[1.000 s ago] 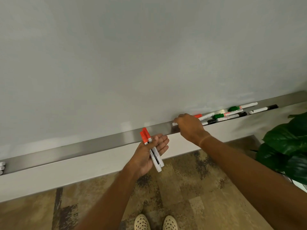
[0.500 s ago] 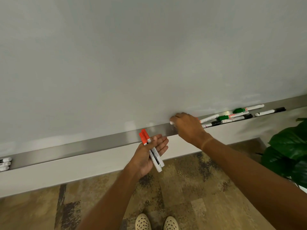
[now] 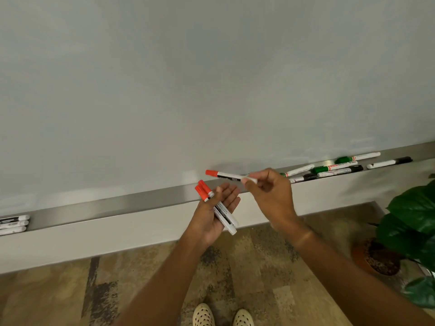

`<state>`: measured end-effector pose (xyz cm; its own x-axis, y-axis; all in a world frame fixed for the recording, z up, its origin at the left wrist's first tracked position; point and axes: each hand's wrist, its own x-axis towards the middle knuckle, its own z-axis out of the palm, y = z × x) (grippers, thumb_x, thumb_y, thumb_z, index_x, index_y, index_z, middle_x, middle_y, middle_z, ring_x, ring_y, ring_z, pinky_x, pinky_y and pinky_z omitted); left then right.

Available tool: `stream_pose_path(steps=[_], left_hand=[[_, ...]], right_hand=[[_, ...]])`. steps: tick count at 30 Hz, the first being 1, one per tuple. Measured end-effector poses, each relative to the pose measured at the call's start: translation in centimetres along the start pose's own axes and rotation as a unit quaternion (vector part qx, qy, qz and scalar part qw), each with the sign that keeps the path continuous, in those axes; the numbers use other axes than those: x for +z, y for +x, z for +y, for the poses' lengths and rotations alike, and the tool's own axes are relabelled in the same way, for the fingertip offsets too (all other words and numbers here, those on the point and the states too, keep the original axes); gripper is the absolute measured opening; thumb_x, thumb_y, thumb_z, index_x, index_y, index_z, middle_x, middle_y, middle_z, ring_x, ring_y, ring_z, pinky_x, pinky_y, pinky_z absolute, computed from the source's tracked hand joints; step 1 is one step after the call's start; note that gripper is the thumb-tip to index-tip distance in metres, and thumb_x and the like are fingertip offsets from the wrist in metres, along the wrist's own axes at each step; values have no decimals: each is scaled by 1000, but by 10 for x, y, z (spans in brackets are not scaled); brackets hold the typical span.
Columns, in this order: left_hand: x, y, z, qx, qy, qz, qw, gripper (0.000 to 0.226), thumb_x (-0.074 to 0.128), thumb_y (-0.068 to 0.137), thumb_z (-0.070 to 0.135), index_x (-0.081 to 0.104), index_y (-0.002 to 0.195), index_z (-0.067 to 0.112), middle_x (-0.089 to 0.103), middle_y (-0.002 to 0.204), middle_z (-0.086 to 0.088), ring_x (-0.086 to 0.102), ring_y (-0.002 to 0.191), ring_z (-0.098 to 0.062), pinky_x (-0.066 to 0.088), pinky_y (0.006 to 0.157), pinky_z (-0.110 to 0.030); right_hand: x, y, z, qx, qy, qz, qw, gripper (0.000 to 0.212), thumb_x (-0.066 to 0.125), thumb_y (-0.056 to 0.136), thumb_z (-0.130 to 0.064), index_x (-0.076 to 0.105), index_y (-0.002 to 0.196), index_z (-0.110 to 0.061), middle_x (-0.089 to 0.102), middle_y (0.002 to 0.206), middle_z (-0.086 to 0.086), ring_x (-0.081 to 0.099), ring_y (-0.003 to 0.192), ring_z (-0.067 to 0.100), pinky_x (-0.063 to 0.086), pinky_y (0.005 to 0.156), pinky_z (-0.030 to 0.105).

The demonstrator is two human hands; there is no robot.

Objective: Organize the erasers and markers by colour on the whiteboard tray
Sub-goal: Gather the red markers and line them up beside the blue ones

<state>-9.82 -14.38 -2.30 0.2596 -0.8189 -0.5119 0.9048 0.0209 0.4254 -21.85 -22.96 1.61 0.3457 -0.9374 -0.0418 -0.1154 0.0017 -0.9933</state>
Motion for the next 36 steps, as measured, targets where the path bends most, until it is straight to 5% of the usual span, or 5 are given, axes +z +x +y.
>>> stream_pose_path(steps=[4,18,29,33,36], left_hand=[[-2,-5,10,29,-14,-17,999,34,60,85,17,63,114,0,67,121,-20,64,114,-30,51,99,-40],[-20,-39,24,109,18,9,994,31,56,86,14,61,114,3,66,120,-17,64,115,-26,46,103,-44],[-58,-89,49,176,-9,76,981,26,49,97,11,60,120,4,67,121,-14,66,109,-27,58,84,-38],[-78,-106,63,203,-22,104,973,35,57,89,14,58,121,1,62,128,-19,59,116,-34,52,95,-43],[-99,-120,82,220,-51,124,966,40,58,87,15,56,124,-1,59,133,-22,60,113,-35,56,82,-39]], right_hand=[[6,-20,19,52,1,-58,997,11,81,73,-13,70,76,-15,71,77,7,68,79,29,58,76,42],[46,-38,6,-60,-135,-217,965,8,75,81,-20,75,88,-18,72,77,-11,63,69,-1,46,61,8],[103,-53,-7,-111,-192,-350,910,15,72,82,-20,75,97,-23,75,87,-8,66,69,-5,48,65,6],[134,-63,-11,-111,-194,-379,898,17,75,80,-18,75,97,-20,75,87,-6,69,74,0,55,73,16],[163,-72,-17,-113,-190,-408,886,17,77,78,-17,76,95,-17,76,86,-4,69,72,-1,53,70,11]])
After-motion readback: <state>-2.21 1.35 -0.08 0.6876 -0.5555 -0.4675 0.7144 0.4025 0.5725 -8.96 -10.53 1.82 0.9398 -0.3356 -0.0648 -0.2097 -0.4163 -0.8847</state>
